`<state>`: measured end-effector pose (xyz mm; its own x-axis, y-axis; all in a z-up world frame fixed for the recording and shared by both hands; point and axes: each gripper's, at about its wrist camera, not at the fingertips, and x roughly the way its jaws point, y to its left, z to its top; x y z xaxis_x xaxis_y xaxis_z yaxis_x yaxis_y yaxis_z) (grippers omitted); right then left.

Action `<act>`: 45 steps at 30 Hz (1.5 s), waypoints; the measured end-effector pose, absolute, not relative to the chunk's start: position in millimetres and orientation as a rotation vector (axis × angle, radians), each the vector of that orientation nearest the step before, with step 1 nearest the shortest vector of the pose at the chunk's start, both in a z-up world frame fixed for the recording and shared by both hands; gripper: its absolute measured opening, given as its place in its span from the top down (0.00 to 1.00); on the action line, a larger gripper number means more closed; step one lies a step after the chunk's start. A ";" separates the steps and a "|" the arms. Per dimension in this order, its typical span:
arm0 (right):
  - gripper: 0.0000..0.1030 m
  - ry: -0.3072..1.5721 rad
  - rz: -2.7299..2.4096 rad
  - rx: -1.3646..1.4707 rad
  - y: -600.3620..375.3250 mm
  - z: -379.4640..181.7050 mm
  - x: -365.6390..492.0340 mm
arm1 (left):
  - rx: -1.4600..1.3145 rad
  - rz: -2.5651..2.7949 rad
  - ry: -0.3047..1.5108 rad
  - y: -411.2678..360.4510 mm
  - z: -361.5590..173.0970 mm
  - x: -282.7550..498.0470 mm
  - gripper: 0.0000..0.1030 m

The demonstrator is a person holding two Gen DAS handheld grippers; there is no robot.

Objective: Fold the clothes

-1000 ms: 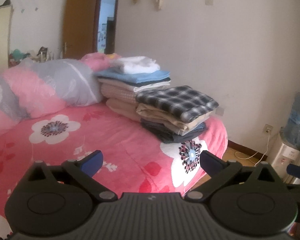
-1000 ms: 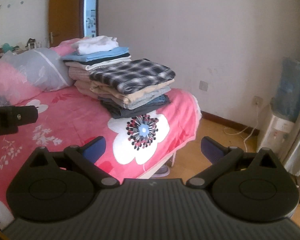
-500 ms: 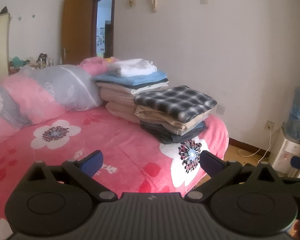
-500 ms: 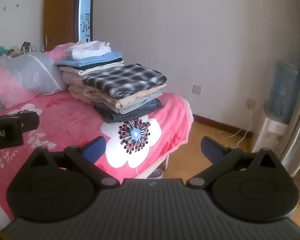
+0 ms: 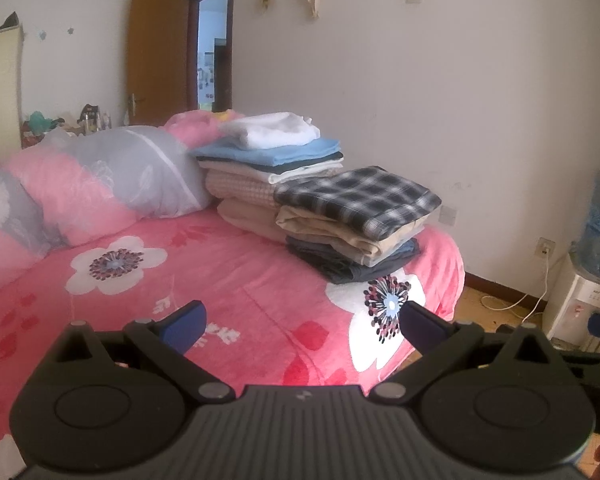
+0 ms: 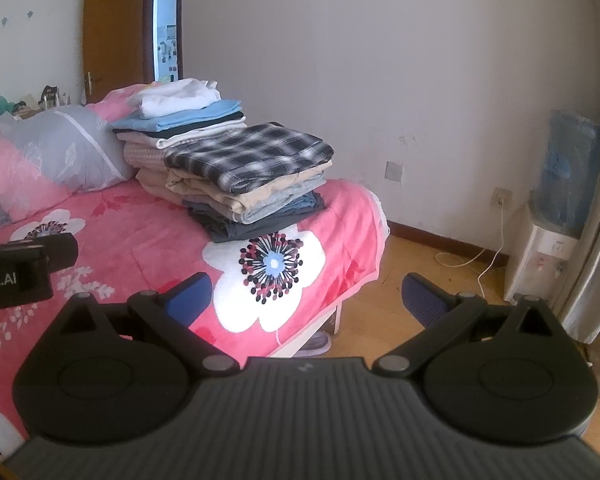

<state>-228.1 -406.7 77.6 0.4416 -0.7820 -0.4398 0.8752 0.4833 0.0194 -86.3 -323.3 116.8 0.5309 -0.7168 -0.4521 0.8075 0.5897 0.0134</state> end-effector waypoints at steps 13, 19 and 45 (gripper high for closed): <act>0.01 0.413 -1.043 0.233 -406.1 78.5 -223.5 | 0.234 -0.951 0.444 -327.0 114.7 -87.8 0.00; 0.01 0.416 -1.044 0.226 -406.0 77.6 -222.9 | 0.238 -0.958 0.449 -327.9 113.2 -88.9 0.00; 0.01 0.352 -0.994 0.253 -448.7 75.1 -219.8 | 0.248 -0.914 0.464 -343.6 104.7 -55.0 0.00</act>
<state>-219.8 -448.7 75.1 0.4966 -0.7700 -0.4007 0.8507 0.5235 0.0484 -55.0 -343.6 104.7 0.5217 -0.7012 -0.4860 0.8061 0.5917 0.0115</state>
